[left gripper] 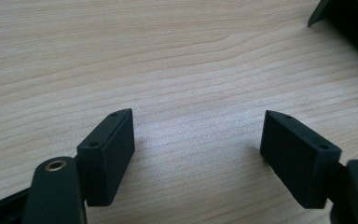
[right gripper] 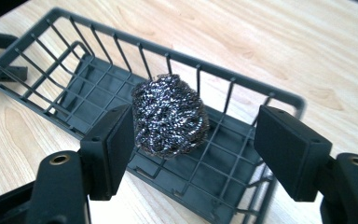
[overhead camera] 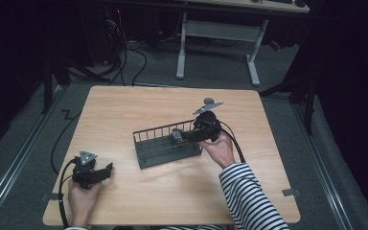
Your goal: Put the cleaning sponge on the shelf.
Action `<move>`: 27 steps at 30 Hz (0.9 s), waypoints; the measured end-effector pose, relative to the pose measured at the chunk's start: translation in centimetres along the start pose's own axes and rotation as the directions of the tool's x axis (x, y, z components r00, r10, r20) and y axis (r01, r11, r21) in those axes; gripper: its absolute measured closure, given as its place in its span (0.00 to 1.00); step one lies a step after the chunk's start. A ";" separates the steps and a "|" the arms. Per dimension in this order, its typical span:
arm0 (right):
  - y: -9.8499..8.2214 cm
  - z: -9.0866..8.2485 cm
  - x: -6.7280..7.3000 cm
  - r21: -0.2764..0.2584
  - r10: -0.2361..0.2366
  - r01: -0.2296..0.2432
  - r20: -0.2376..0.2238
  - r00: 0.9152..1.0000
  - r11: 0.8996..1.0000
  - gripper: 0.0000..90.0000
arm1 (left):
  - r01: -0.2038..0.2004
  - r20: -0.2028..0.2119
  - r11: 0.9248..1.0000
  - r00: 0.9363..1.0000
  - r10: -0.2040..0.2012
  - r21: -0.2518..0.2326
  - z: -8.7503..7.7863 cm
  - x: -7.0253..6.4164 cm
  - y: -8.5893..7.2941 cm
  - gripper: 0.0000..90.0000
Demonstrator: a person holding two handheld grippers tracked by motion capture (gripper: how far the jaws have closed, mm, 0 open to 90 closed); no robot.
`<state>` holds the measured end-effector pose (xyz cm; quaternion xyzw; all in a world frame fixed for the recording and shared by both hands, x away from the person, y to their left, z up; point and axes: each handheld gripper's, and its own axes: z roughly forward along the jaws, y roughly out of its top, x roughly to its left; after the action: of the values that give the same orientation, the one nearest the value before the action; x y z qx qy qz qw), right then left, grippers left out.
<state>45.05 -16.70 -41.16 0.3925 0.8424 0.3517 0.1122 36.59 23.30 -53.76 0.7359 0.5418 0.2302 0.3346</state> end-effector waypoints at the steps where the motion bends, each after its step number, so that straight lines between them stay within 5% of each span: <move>1: 0.0 -0.3 -0.1 -0.006 0.001 -0.001 0.002 1.000 1.000 0.33 | 0.000 0.000 1.000 1.000 0.000 0.000 0.0 0.0 0.0 0.29; 27: -3.3 -7.3 -3.0 -0.137 0.079 -0.069 0.067 0.995 0.988 0.35 | -0.004 -0.002 1.000 1.000 0.004 0.001 0.0 0.0 0.0 0.29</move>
<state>41.73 -24.09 -38.34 0.4274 0.7970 0.3973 0.1559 36.60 23.29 -53.75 0.7367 0.5408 0.2312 0.3336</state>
